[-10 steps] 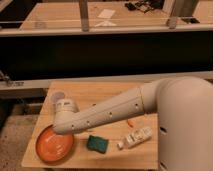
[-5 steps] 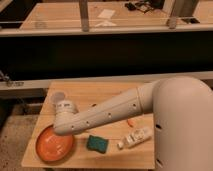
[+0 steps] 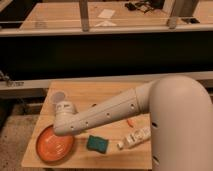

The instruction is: Pick up the ceramic bowl

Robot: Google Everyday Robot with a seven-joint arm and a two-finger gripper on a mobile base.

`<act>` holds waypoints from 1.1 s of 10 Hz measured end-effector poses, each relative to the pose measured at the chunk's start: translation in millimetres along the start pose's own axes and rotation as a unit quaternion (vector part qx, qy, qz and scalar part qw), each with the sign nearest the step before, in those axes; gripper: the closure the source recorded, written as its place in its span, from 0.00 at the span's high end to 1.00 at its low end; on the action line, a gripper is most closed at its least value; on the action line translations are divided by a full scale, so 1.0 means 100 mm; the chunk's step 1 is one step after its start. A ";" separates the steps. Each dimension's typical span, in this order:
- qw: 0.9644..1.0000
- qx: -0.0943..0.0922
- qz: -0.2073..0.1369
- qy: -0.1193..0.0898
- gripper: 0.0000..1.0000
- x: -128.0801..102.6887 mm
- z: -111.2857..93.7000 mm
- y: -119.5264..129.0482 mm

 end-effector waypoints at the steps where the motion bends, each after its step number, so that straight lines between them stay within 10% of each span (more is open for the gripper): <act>1: 1.000 0.001 -0.006 -0.001 0.52 0.00 0.01 -0.01; 5: 1.000 0.007 -0.026 -0.002 0.47 0.02 0.05 -0.06; 11: 0.998 0.013 -0.058 -0.004 0.65 0.05 0.09 -0.10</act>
